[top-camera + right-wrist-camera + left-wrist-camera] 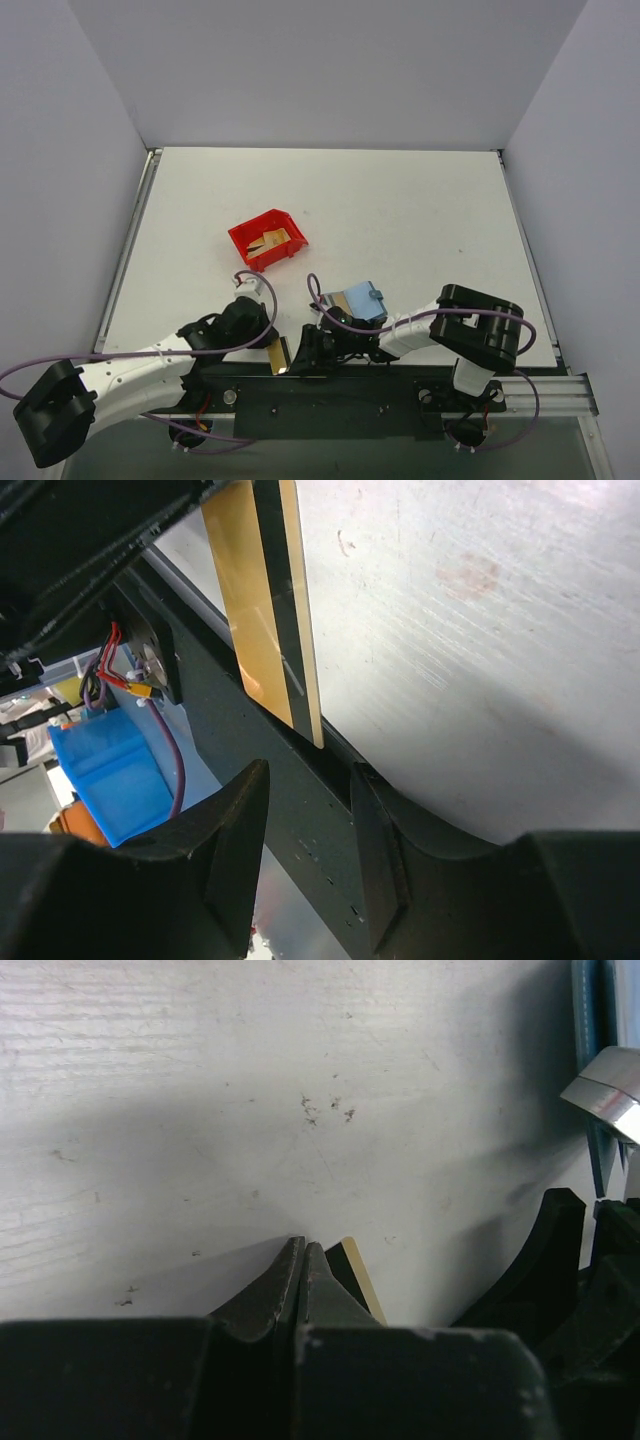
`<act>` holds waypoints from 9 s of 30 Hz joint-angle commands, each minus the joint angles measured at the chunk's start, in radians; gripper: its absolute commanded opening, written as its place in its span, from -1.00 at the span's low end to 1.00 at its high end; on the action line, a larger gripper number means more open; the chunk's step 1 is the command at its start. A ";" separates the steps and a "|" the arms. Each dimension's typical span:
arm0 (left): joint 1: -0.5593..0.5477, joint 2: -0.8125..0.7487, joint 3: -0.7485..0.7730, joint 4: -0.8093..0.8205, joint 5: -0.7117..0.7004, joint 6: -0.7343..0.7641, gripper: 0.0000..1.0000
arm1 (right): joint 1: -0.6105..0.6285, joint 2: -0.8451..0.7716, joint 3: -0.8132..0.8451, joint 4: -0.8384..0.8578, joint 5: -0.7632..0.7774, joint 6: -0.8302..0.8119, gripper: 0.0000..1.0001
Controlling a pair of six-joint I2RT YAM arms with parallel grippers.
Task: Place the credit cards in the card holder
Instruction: Pick up the credit card from the center of the board, then insert the credit card into the card holder.
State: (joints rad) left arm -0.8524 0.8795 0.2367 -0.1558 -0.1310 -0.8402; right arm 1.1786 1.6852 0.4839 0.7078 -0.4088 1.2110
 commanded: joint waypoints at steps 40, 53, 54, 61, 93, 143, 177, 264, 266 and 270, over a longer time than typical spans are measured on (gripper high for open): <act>-0.077 -0.152 0.044 -0.211 -0.157 -0.148 -0.95 | -0.045 0.058 0.045 0.108 0.053 -0.045 -1.00; 0.004 -0.281 0.317 -0.240 -0.268 -0.002 0.04 | -0.085 -0.206 0.148 -0.243 0.154 -0.272 -1.00; 0.016 -0.322 0.314 -0.216 -0.257 0.016 0.07 | -0.115 -0.253 0.147 -0.258 0.143 -0.290 -1.00; 0.042 -0.418 0.291 -0.079 -0.173 0.070 0.25 | -0.257 -0.392 0.111 -0.200 -0.022 -0.387 -1.00; 0.055 -0.378 0.181 0.335 0.157 0.012 -0.09 | -0.433 -0.456 -0.028 0.495 -0.435 -0.065 -1.00; 0.062 -0.301 0.104 0.575 0.300 -0.131 -1.00 | -0.447 -0.544 0.058 0.246 -0.303 -0.281 -0.51; 0.035 0.194 0.335 0.496 0.274 0.090 -0.40 | -0.662 -0.345 0.478 -1.188 0.160 -0.778 -1.00; -0.168 0.895 0.639 0.506 0.212 0.219 -1.00 | -0.660 -0.286 0.246 -1.084 0.191 -0.648 -1.00; -0.168 0.911 0.639 0.506 0.212 0.219 -1.00 | -0.660 -0.283 0.246 -1.082 0.192 -0.650 -1.00; -0.168 0.935 0.644 0.472 0.199 0.225 -1.00 | -0.660 -0.272 0.245 -1.082 0.202 -0.653 -1.00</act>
State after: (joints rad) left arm -1.0138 1.7916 0.8444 0.3035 0.0654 -0.6235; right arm 0.5224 1.3914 0.7502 -0.3470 -0.2817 0.5610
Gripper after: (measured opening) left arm 0.021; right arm 0.004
